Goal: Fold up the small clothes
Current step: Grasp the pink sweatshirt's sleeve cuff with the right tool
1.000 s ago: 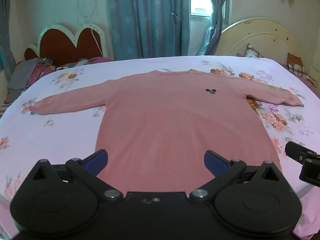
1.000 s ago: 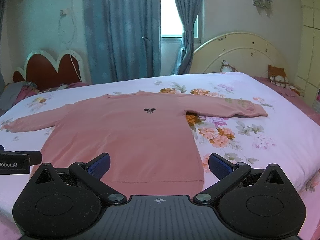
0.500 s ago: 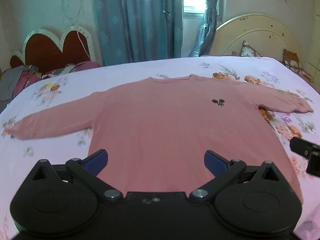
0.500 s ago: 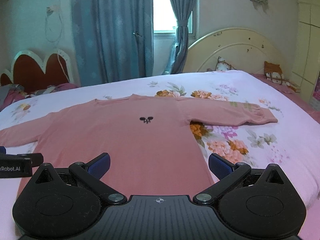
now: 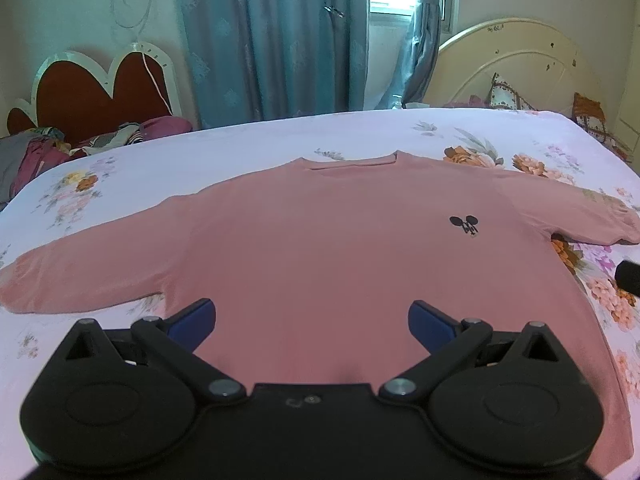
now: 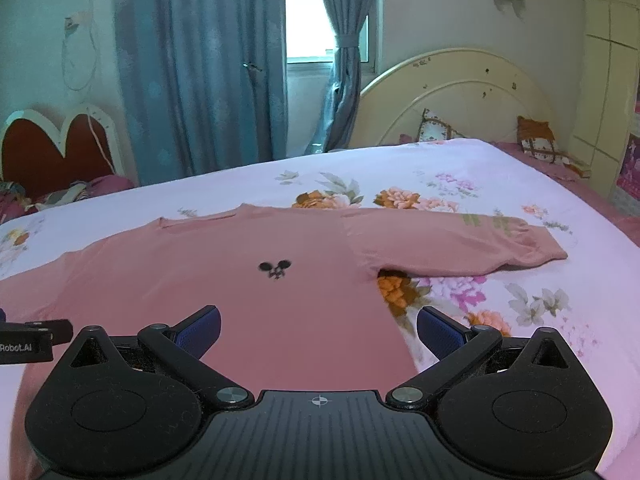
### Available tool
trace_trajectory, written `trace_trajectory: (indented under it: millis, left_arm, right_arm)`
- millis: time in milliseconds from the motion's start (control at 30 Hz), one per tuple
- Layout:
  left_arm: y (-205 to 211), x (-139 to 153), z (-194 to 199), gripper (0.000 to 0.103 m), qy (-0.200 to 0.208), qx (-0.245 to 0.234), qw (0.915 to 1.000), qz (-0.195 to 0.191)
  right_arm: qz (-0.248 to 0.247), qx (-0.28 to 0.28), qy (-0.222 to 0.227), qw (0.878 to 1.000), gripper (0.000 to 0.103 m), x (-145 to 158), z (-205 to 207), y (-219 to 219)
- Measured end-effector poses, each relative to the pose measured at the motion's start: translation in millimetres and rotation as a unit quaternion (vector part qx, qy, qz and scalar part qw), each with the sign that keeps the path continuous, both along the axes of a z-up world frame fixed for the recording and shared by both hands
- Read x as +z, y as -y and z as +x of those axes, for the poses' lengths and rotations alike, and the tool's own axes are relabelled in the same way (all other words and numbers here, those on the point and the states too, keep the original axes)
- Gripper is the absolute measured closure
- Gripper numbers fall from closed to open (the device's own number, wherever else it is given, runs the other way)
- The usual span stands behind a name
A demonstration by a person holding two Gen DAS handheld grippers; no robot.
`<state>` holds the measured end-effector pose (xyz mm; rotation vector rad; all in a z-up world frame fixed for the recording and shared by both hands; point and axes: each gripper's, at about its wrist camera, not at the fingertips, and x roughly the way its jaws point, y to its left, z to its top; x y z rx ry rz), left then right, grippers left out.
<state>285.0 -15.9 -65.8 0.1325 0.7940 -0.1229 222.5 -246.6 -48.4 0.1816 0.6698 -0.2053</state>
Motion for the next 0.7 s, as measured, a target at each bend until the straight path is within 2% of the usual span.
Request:
trace_trajectory:
  millis: [167,367,533,567,600,633,700]
  left_arm:
    - [22.5,-6.7,18.7,0.0,0.002,0.007,0.9999,0.01]
    - [57.8,-19.9,46.9,0.0,-0.012,0.016,0.9998,-0.001]
    - [101.0,-34.3,70.5,0.0,-0.013,0.01,0.9998,0.009]
    - [108.8,-36.8,74.6,0.0,-0.015,0.007,0.9998,0.008]
    - [117.2,-39.5,78.9,0.0,-0.015,0.005,0.9998,0.009]
    - [125.0,-42.1,82.8,0.0,-0.017,0.003,0.9998,0.01]
    - [139.9,-46.3,90.8,0.0,-0.021,-0.002,0.9997,0.01]
  right_arm:
    - [-0.004,-0.002,0.005,1.0,0.0,-12.8,25.2,37.4]
    - [-0.003,-0.013,-0.001,1.0,0.0,-33.3,58.0,104.2]
    - [-0.003,-0.038,-0.012,0.999,0.001,-51.7,76.9,162.8]
    - [-0.004,-0.046,-0.015,0.999,0.005,-56.3,79.9,175.7]
    - [-0.002,-0.052,-0.019,0.998,0.022,-60.0,81.4,185.9]
    - [0.004,-0.063,-0.029,0.998,0.029,-65.9,84.9,199.8]
    - [0.017,-0.089,-0.041,0.995,0.029,-76.5,88.8,227.1]
